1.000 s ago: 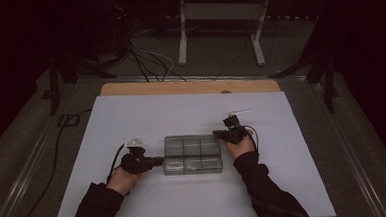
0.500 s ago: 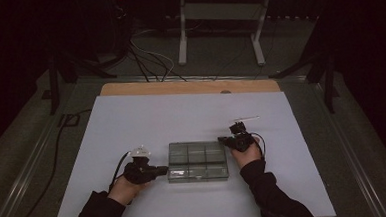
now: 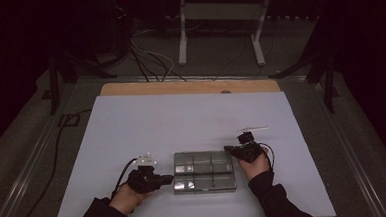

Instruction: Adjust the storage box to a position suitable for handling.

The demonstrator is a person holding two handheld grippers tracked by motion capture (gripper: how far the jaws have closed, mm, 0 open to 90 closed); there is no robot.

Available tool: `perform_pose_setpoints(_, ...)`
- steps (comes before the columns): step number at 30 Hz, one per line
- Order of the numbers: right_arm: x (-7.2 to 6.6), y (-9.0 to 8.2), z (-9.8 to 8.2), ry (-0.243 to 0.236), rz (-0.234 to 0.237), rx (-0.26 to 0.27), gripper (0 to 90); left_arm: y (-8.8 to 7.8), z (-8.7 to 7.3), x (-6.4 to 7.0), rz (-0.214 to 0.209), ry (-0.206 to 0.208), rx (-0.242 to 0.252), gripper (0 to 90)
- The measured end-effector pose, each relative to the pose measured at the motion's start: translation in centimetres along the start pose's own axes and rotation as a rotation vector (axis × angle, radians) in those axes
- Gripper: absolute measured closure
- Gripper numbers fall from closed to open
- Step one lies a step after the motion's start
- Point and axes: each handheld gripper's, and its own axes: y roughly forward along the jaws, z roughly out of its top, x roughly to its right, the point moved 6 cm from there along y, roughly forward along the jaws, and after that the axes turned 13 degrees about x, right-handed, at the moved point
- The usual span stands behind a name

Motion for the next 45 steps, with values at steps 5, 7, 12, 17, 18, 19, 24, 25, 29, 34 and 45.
perform_pose_setpoints(5,0.0,-0.4,-0.3,0.005,0.004,-0.001,90.0,0.0,-0.2,0.3,-0.008,0.002,-0.002,90.0)
perform_pose_setpoints(7,0.0,-0.7,-0.6,0.005,0.002,-0.004,90.0,0.0,-0.3,0.6,-0.016,-0.001,-0.003,90.0)
perform_pose_setpoints(12,-0.1,-1.0,-0.8,0.004,0.001,0.005,90.0,0.0,-0.4,0.8,-0.022,0.004,-0.002,90.0)
perform_pose_setpoints(17,0.1,-1.0,-0.4,-0.001,0.009,0.043,84.7,-0.1,-0.4,0.5,-0.018,0.015,-0.004,88.6)
perform_pose_setpoints(18,0.5,-1.1,0.0,0.0,0.004,0.061,82.7,-0.5,0.0,-0.2,0.002,0.009,0.008,88.5)
perform_pose_setpoints(19,0.6,-1.1,0.2,0.01,0.012,0.067,81.1,-0.7,0.2,-0.5,0.009,0.008,0.016,86.2)
perform_pose_setpoints(24,1.0,-1.8,1.4,0.012,0.034,0.118,70.0,-1.7,1.0,-1.7,0.024,-0.006,0.053,82.5)
perform_pose_setpoints(25,0.9,-2.0,1.6,0.015,0.055,0.13,67.1,-1.9,1.1,-1.8,0.024,-0.005,0.059,80.3)
perform_pose_setpoints(29,0.5,-2.8,2.6,-0.003,0.105,0.153,53.4,-2.2,1.8,-1.9,0.025,0.008,0.078,70.0)
perform_pose_setpoints(34,-0.6,-4.1,3.4,-0.048,0.182,0.175,39.7,-2.6,2.7,-1.4,0.012,0.036,0.106,52.9)
perform_pose_setpoints(45,-2.8,-6.4,3.3,-0.17,0.365,0.194,15.1,-4.0,4.2,-0.2,-0.084,0.079,0.131,16.6)
